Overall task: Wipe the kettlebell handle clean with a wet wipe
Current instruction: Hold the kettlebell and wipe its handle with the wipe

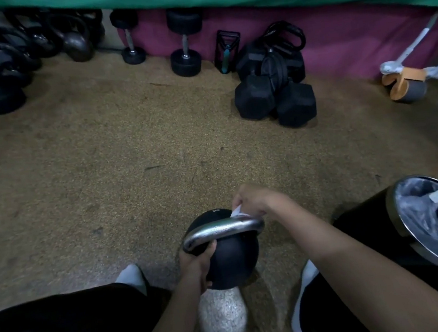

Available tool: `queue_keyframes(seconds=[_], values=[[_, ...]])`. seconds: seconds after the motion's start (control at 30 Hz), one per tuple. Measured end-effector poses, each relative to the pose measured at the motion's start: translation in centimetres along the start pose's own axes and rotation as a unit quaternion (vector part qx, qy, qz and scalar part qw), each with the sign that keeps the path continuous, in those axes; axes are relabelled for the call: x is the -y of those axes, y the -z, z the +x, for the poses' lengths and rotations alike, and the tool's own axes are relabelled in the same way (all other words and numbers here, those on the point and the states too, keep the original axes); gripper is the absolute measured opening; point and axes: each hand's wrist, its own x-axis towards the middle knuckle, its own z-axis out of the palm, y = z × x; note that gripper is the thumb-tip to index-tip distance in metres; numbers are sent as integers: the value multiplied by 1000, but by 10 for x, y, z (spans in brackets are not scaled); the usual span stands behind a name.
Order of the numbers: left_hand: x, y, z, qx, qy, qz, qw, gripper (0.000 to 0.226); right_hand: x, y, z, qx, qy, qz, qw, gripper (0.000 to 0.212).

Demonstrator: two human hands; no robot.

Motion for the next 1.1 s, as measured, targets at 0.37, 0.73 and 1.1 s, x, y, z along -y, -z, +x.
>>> queue_keyframes(seconds=[0.37,0.73,1.1], values=[[2,1,5,7,3,14,1000,92,2,-7,0,-18,-1,-7,1000,26],[4,-2,12,0,7,16,1000,89,2,-15,-2,-58,-2,6,998,27],[6,0,15,3,-4,25,1000,86,4,-23,-13,-110,18,-1,994,24]])
